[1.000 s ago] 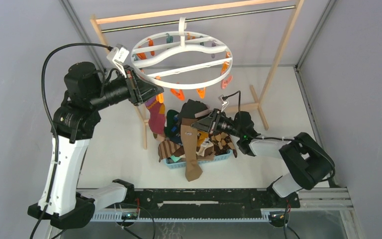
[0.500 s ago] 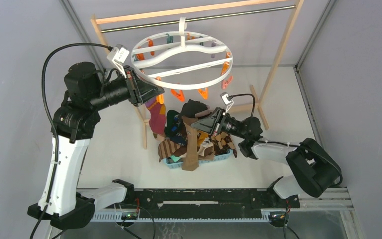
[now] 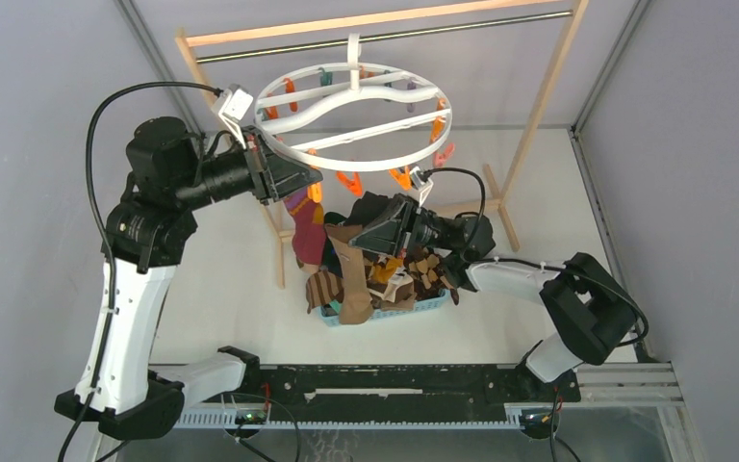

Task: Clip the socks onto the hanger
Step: Pick up the sock from the bin, then clamp the sock onto the hanger.

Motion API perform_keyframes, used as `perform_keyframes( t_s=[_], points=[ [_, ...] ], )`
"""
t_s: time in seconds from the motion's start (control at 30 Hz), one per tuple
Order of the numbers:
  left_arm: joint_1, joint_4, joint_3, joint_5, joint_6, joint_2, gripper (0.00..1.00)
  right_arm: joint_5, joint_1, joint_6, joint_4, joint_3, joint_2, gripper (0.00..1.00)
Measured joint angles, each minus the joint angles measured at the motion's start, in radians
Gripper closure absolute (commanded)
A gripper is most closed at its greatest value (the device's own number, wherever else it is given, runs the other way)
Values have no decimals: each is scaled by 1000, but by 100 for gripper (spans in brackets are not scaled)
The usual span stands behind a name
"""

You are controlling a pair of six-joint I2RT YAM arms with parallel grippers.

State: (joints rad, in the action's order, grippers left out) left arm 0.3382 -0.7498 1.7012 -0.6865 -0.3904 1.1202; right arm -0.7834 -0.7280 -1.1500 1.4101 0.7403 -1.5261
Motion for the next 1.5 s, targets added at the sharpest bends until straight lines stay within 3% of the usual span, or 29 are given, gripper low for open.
perform_keyframes(
  t_s=[0.5, 1.5],
  points=[
    [0, 49, -4, -80, -51, 5, 96, -2, -53, -70, 31, 203, -98, 100],
    [-24, 90, -36, -141, -56, 0, 97, 22, -49, -154, 45, 347, -161, 100]
  ],
)
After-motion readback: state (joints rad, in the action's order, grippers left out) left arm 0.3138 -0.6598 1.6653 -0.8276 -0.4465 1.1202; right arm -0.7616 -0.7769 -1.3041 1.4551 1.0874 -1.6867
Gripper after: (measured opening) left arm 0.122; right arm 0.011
